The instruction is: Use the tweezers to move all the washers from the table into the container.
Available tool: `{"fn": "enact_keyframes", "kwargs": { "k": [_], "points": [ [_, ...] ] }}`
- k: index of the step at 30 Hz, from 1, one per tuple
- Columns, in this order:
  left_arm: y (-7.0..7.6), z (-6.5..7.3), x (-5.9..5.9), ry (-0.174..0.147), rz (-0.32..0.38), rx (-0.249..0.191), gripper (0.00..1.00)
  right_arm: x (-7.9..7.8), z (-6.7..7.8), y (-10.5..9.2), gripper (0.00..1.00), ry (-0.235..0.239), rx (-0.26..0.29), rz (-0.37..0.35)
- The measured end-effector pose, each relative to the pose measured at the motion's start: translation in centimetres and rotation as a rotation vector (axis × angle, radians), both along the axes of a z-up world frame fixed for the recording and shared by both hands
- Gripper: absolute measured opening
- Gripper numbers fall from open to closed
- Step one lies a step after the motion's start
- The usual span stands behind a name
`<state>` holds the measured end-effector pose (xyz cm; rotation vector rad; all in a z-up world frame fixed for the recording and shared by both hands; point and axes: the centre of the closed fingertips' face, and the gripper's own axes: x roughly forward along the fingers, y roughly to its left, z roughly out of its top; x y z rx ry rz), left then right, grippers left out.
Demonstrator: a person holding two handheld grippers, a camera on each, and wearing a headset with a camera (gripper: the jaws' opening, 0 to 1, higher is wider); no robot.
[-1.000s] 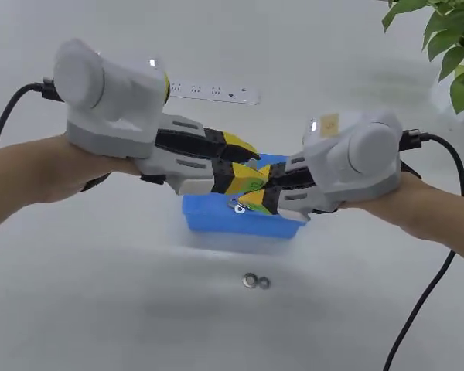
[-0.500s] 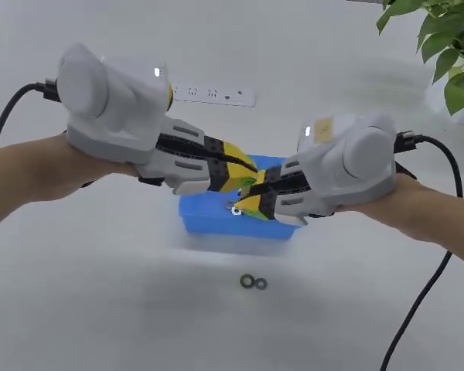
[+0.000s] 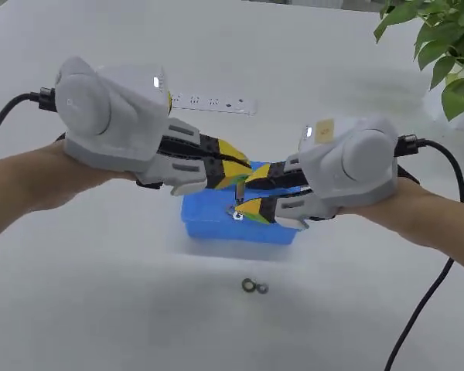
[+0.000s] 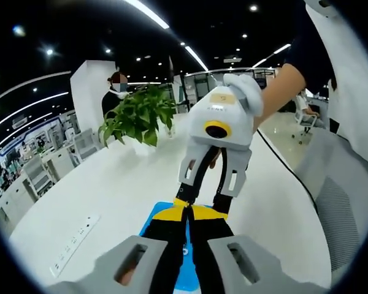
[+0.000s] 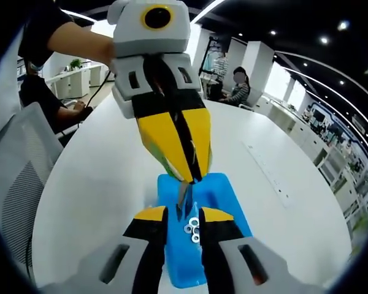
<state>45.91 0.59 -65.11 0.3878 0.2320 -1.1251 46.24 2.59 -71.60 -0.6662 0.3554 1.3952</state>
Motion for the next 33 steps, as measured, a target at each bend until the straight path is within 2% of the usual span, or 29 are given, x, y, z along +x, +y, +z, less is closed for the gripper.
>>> {"fn": "enact_keyframes", "kwargs": {
  "k": [2, 6, 9, 11, 13, 15, 17, 23, 27, 31, 33],
  "points": [
    [0.1, 0.3, 0.0, -0.01, 0.009, 0.003, 0.05, 0.1, 0.0, -0.4, 0.22, -0.006, 0.004, -0.016],
    [0.4, 1.1, -0.2, -0.028, 0.028, -0.005, 0.05, 0.6, -0.5, -1.7, 0.29, -0.013, -0.006, -0.066],
    [0.8, 1.5, -0.4, -0.039, 0.043, -0.006, 0.05, 0.7, -0.3, -2.3, 0.34, -0.001, 0.021, -0.099],
    [1.1, 2.0, -0.5, -0.05, 0.061, -0.01, 0.05, 0.8, 0.3, -2.6, 0.38, -0.012, 0.059, -0.118],
    [1.3, 2.5, -0.6, -0.054, 0.082, -0.03, 0.05, 0.7, 1.6, -2.7, 0.42, 0.024, 0.154, -0.16],
    [1.2, 2.9, -1.1, -0.051, 0.099, -0.071, 0.05, 0.9, 3.5, -2.9, 0.45, 0.051, 0.273, -0.208],
    [1.1, 2.9, -1.8, -0.052, 0.103, -0.077, 0.05, 1.2, 4.1, -3.7, 0.48, 0.06, 0.308, -0.246],
    [0.5, 3.3, -3.2, -0.061, 0.112, -0.082, 0.05, 0.7, 3.6, -5.8, 0.64, 0.037, 0.265, -0.271],
    [0.2, 3.3, -3.9, -0.064, 0.109, -0.082, 0.05, -0.9, 2.9, -6.6, 0.66, 0.055, 0.257, -0.27],
    [0.2, 3.3, -4.7, -0.06, 0.12, -0.091, 0.05, -3.3, 2.0, -7.1, 0.79, 0.07, 0.246, -0.227],
    [0.1, 3.3, -5.1, -0.063, 0.126, -0.093, 0.05, -4.3, 1.6, -7.5, 0.82, 0.074, 0.235, -0.217]
  ]
}}
